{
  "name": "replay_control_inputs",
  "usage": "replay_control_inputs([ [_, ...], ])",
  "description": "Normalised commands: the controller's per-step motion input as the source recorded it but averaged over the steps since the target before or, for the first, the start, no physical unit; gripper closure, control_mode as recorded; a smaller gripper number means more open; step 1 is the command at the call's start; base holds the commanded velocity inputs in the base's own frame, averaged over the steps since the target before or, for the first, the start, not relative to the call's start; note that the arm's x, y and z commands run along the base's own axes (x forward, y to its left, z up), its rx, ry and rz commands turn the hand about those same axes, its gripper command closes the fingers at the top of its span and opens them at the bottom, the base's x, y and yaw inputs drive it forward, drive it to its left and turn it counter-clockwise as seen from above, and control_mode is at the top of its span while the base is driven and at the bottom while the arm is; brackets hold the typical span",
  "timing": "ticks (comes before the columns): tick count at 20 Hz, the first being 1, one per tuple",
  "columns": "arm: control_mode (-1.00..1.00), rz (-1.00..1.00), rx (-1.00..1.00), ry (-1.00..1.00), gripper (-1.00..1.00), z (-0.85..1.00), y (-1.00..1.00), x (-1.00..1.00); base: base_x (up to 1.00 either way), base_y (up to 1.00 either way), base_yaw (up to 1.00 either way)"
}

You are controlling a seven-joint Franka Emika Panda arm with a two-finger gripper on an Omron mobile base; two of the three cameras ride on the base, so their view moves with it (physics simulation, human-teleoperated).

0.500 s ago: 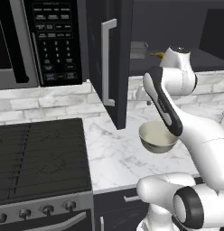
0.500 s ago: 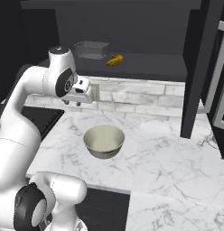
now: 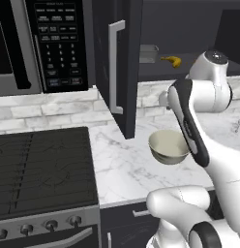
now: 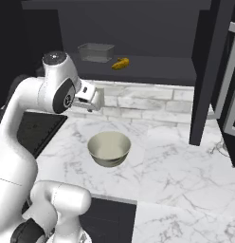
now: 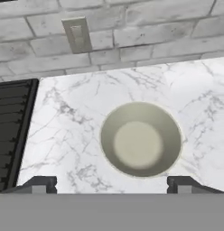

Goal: Pick the banana from the cabinet and place it in the bowl. Then pick the bowl and place it in the sink. Then turn on the sink facuet.

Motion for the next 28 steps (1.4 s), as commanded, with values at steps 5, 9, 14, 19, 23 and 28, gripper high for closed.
replay_control_inputs([
  [5, -1.0, -0.25, -0.01, -0.43, -1.0, 0.52, -0.64, -0.13, 0.0, 0.0, 0.0],
  [9, -1.0, -0.25, 0.0, -0.24, -1.0, 0.77, -0.57, 0.17, 0.0, 0.0, 0.0],
  [14, -1.0, -0.2, 0.0, -0.07, -1.0, 0.97, -0.48, 0.21, 0.0, 0.0, 0.0],
  [19, -1.0, -0.07, 0.01, 0.01, -1.0, 0.48, -0.32, 0.34, 0.0, 0.0, 0.0],
  [23, -1.0, 0.05, 0.03, 0.08, -1.0, -0.08, -0.19, 0.29, 0.0, 0.0, 0.0],
  [28, -1.0, 0.22, 0.11, 0.12, -1.0, -0.47, 0.0, 0.22, 0.0, 0.0, 0.0],
])
